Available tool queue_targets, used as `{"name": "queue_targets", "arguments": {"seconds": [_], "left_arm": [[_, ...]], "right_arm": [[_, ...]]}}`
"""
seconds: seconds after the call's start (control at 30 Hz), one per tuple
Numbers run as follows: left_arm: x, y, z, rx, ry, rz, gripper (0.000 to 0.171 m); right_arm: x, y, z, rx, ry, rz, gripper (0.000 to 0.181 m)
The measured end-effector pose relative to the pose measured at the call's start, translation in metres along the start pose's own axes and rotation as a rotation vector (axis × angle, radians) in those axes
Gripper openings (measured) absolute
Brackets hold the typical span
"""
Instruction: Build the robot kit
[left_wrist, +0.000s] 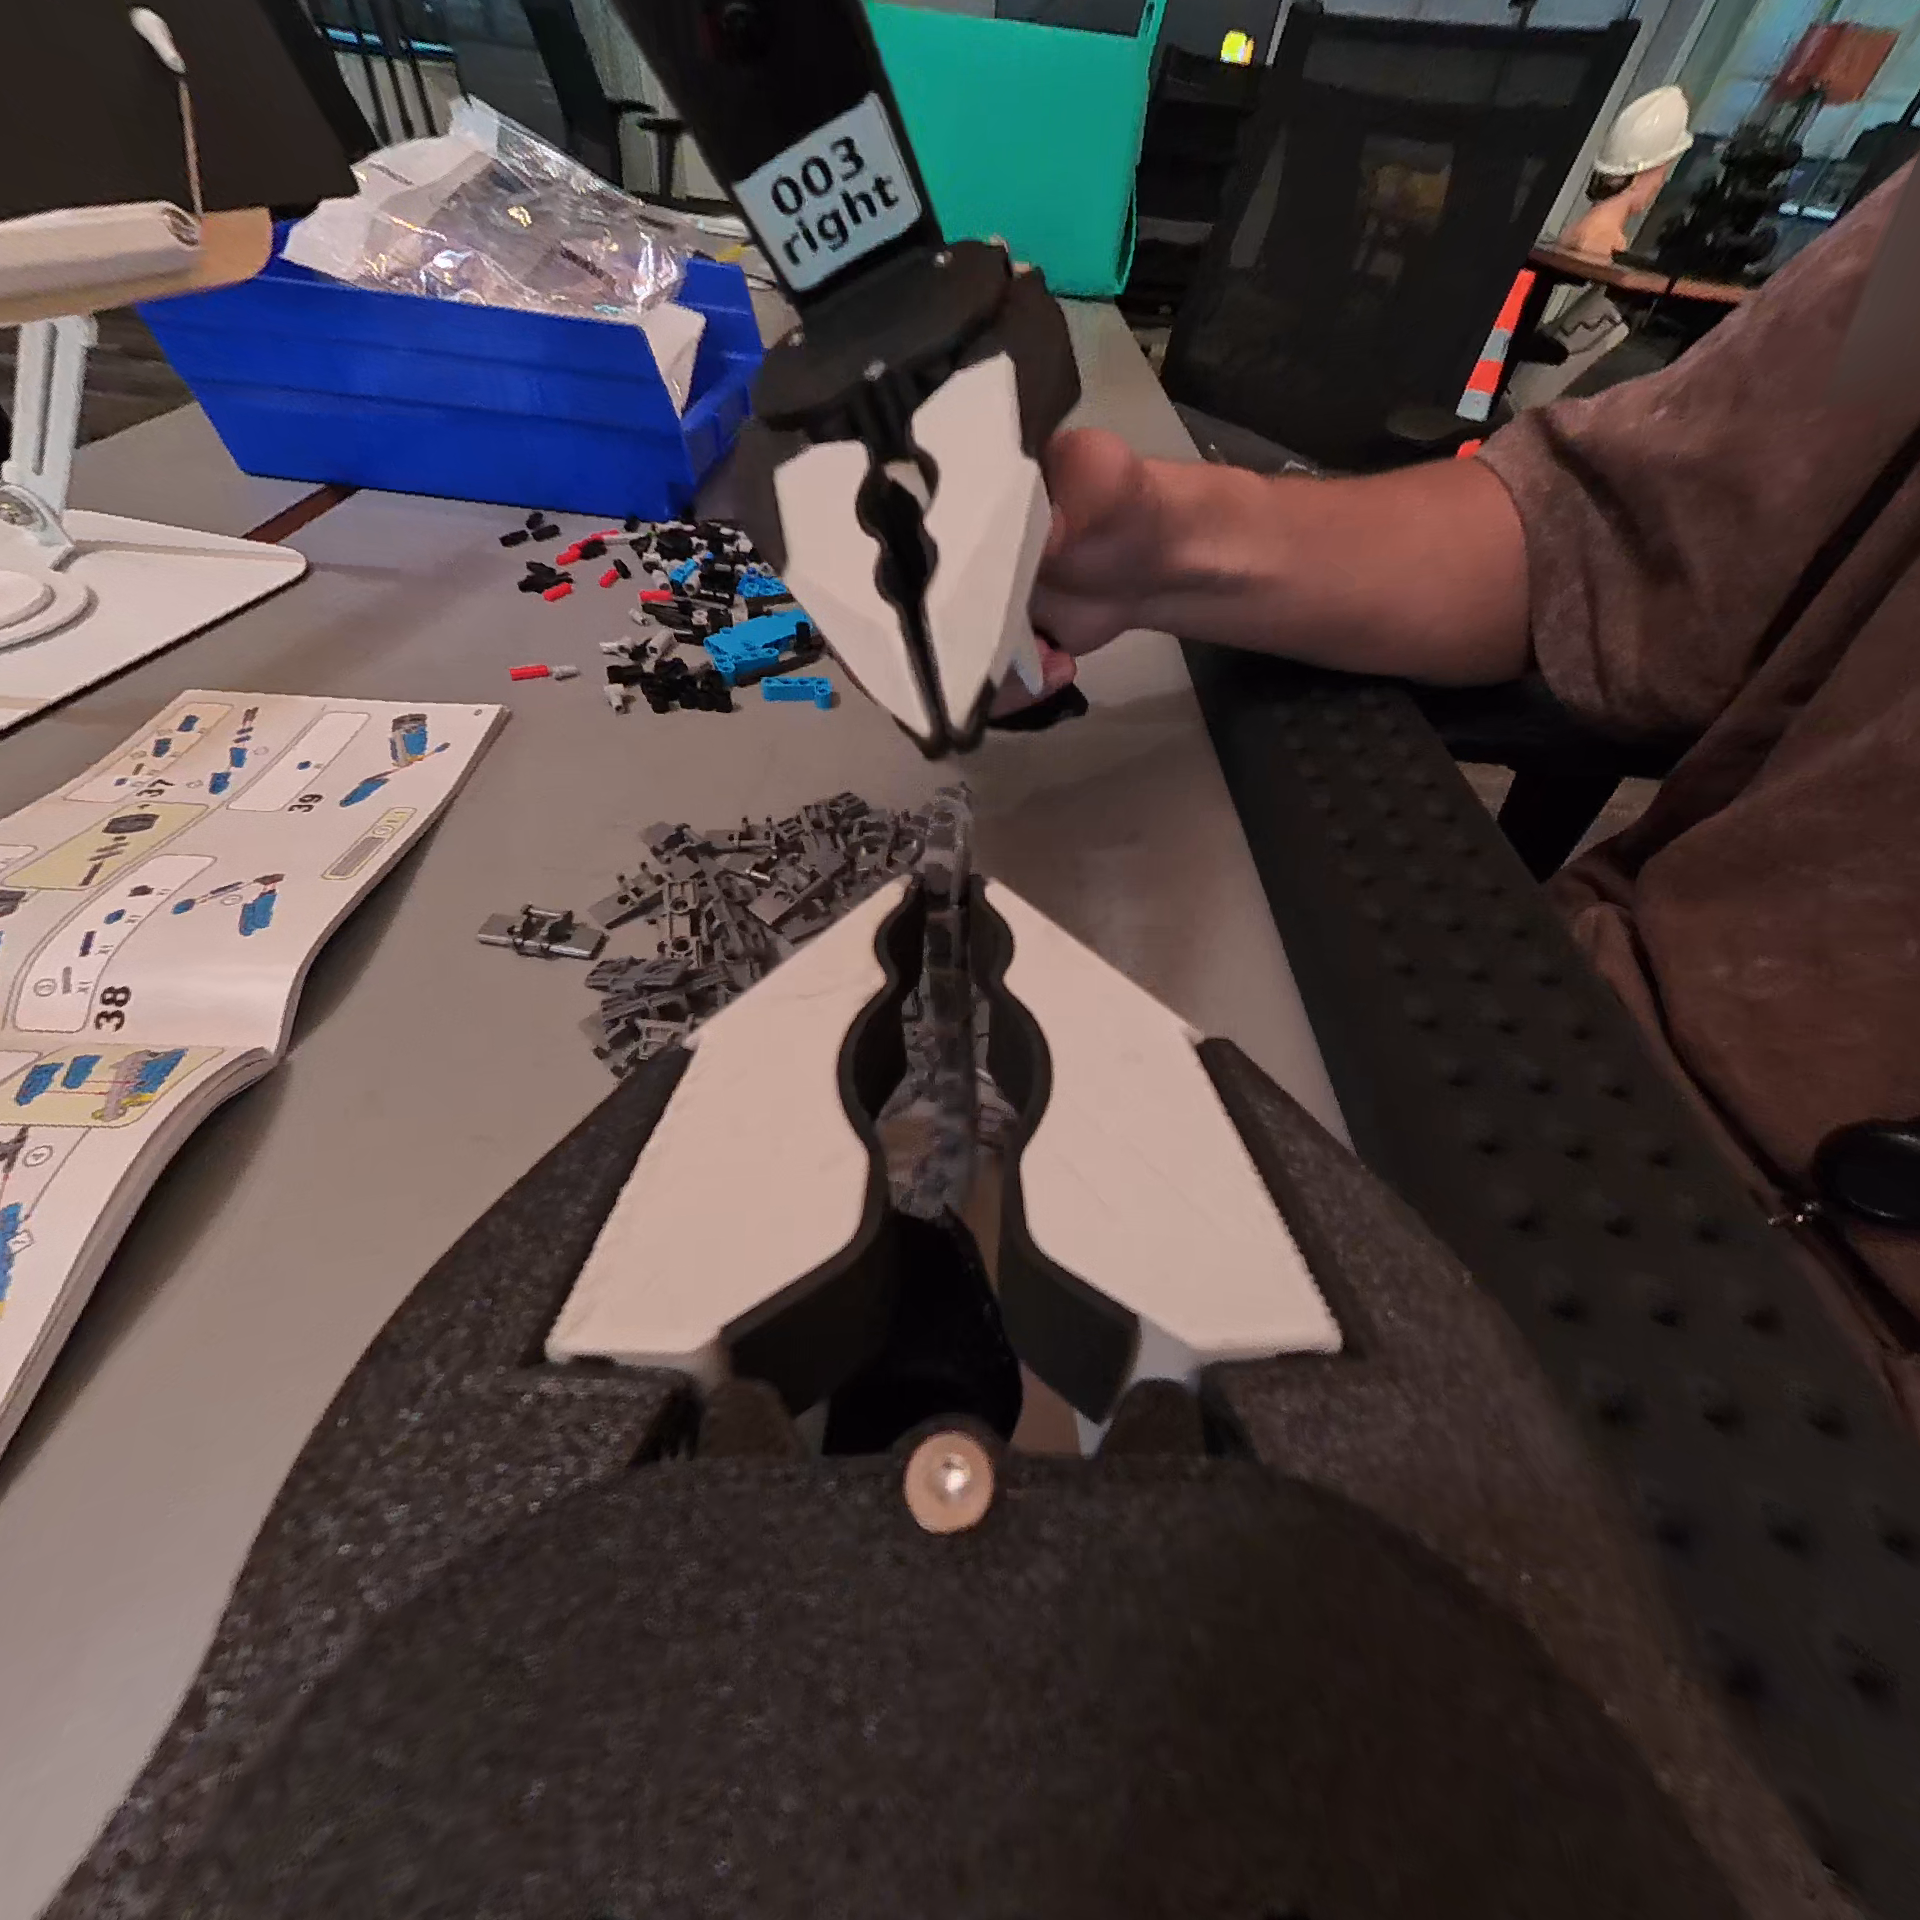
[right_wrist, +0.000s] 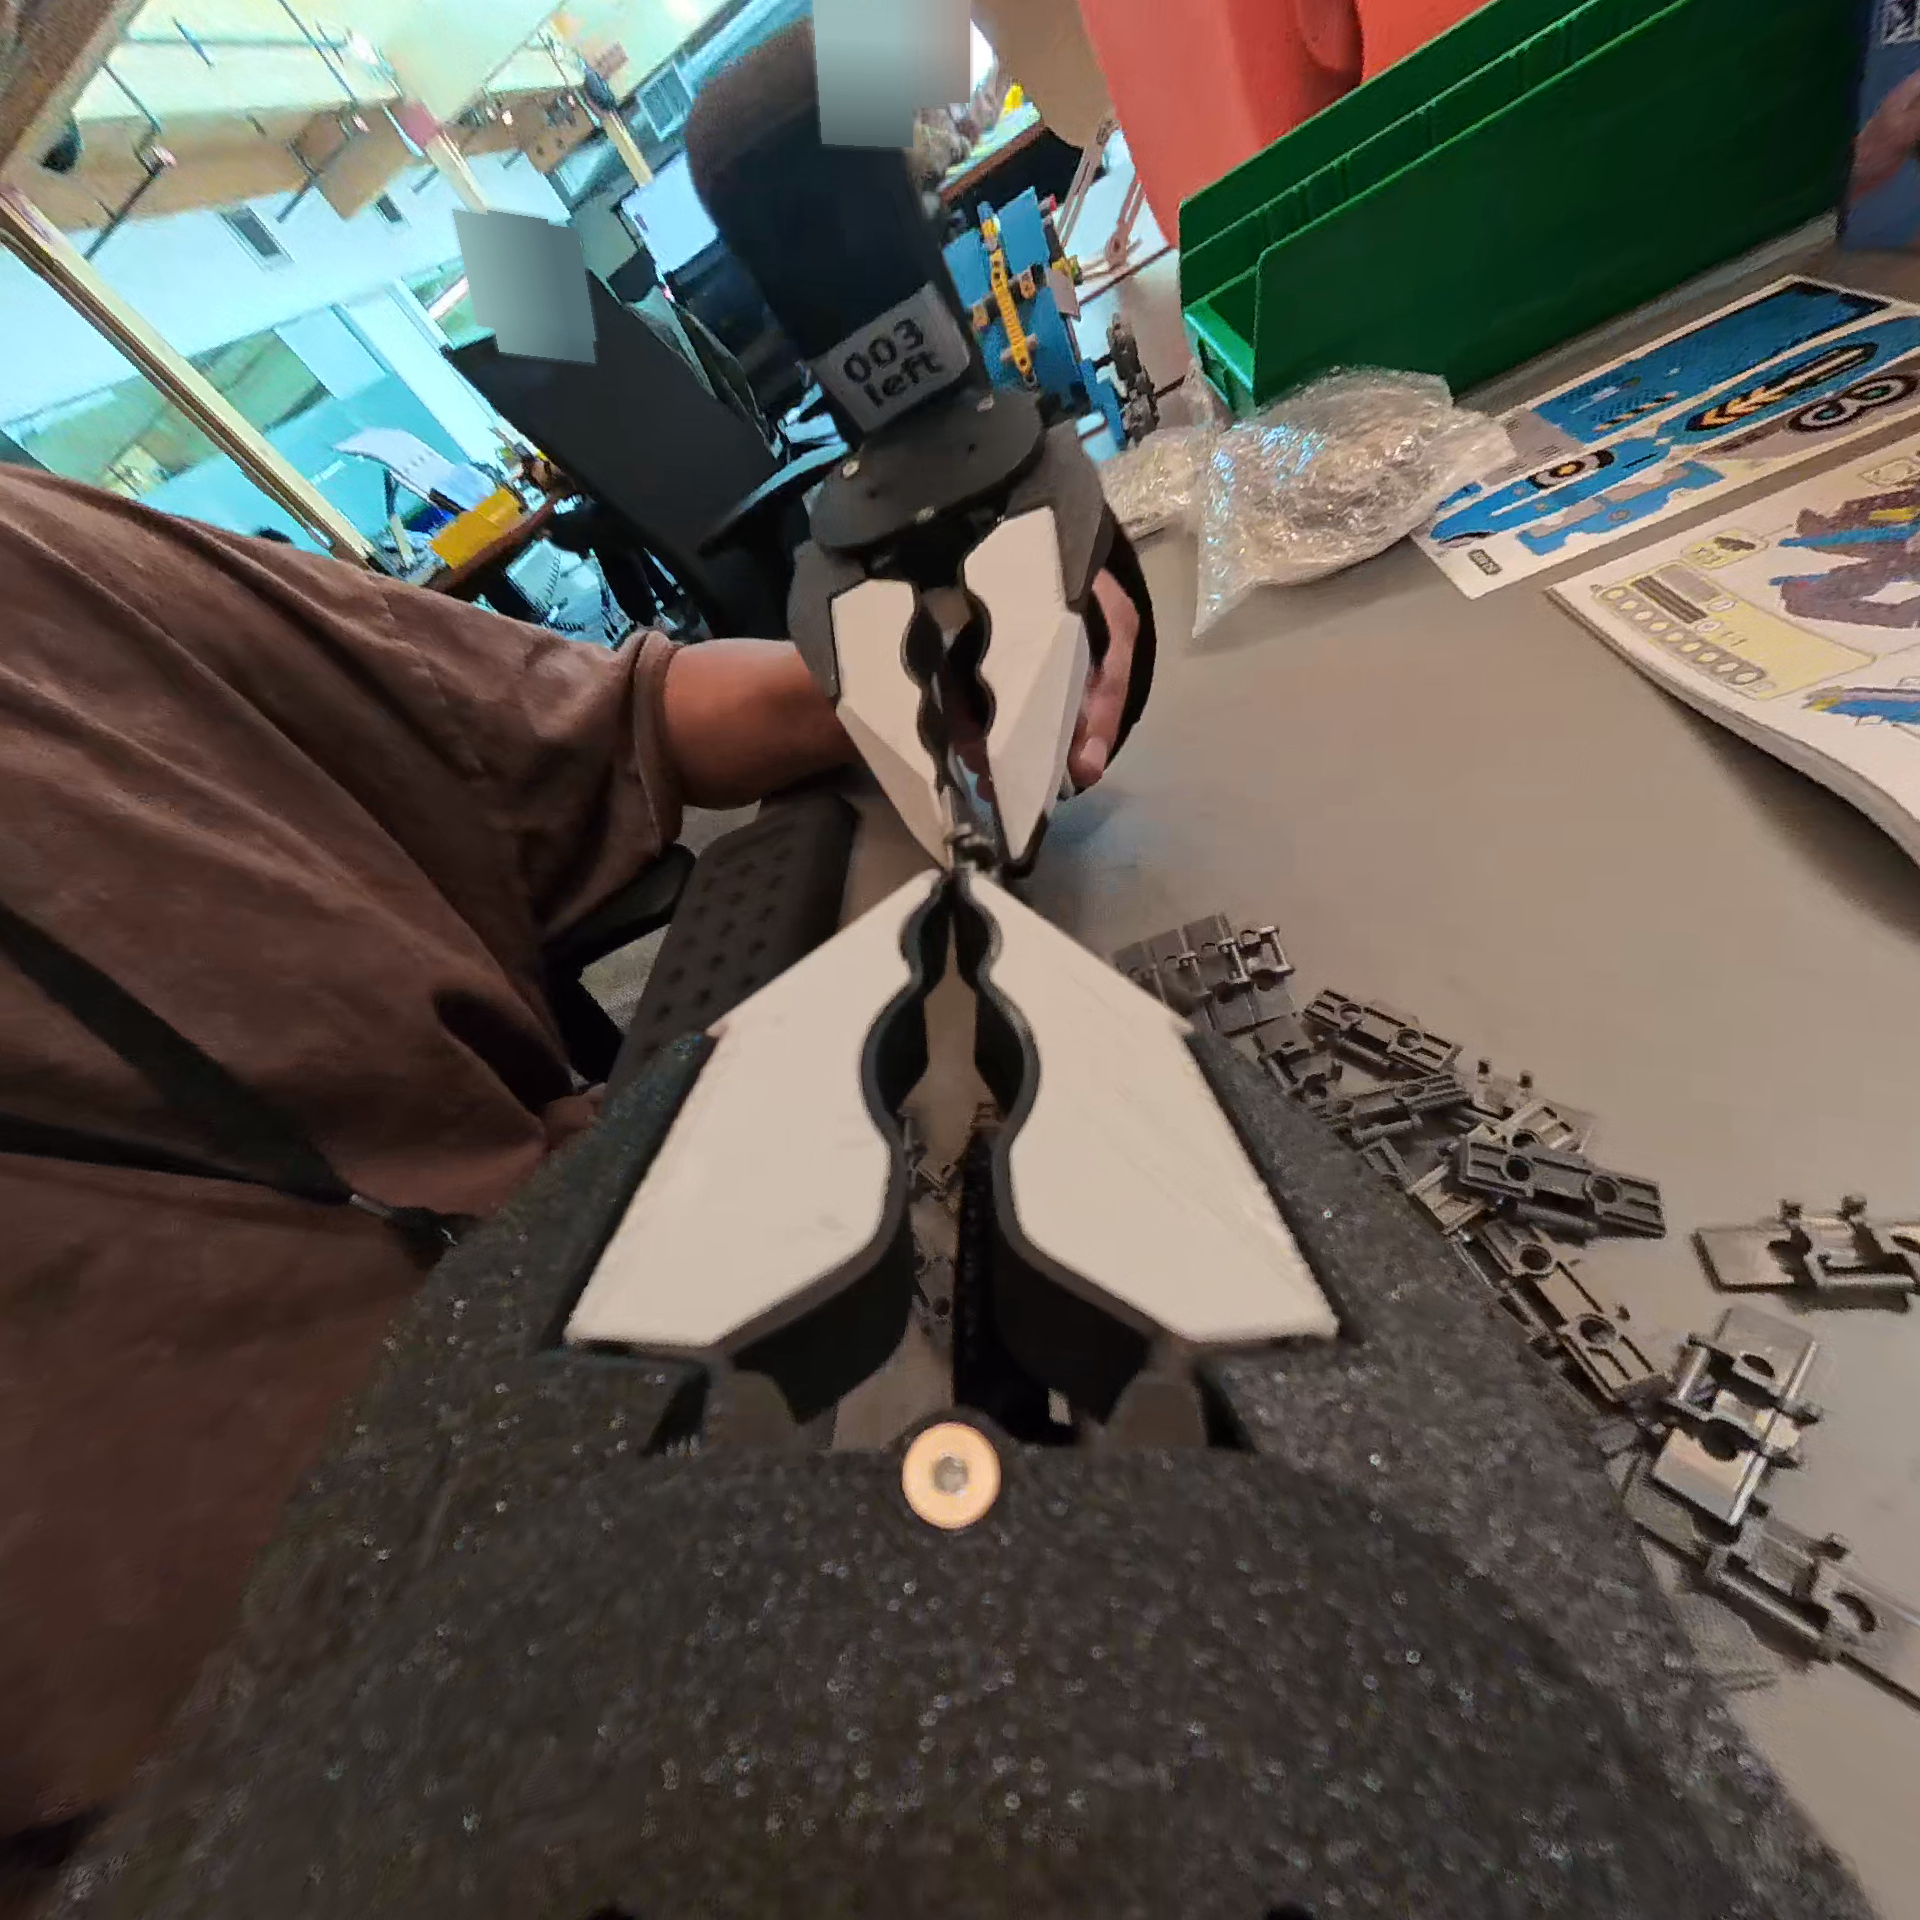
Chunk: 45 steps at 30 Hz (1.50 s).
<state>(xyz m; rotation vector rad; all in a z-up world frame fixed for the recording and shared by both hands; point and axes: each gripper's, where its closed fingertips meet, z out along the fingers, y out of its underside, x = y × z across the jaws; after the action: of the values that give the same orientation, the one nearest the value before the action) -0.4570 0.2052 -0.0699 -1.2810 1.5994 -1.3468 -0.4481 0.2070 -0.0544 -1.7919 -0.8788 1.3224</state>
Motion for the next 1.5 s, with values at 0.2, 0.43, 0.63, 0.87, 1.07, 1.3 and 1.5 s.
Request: {"name": "queue_targets", "arguments": {"seconds": [0.2,0.43,0.63,0.87,1.07,1.3,1.5], "left_arm": [[-0.005,0.001,-0.022,-0.069,0.005,0.047,0.007],[-0.047,-0.046,-0.095,0.178,-0.131,-0.022,0.007],[-0.060,-0.048,-0.103,0.238,-0.162,-0.076,0.007],[-0.051,-0.044,-0.089,0.198,-0.130,-0.069,0.008],[-0.050,-0.041,-0.084,0.182,-0.127,-0.068,0.007],[-0.057,-0.035,-0.086,0.159,-0.154,-0.081,0.008],[-0.059,-0.031,-0.083,0.140,-0.166,-0.077,0.008]], "right_arm": [[0.036,0.014,-0.024,-0.081,0.217,-0.021,0.000],[0.051,0.068,0.003,-0.426,0.371,-0.208,0.019],[0.064,0.076,0.007,-0.509,0.504,-0.253,0.019],[0.071,0.083,0.011,-0.504,0.462,-0.041,0.026],[0.075,0.086,0.013,-0.565,0.520,-0.127,0.017],[0.075,0.068,-0.004,-0.538,0.595,-0.136,0.017],[0.072,0.071,0.008,-0.536,0.605,-0.162,0.025]]}}
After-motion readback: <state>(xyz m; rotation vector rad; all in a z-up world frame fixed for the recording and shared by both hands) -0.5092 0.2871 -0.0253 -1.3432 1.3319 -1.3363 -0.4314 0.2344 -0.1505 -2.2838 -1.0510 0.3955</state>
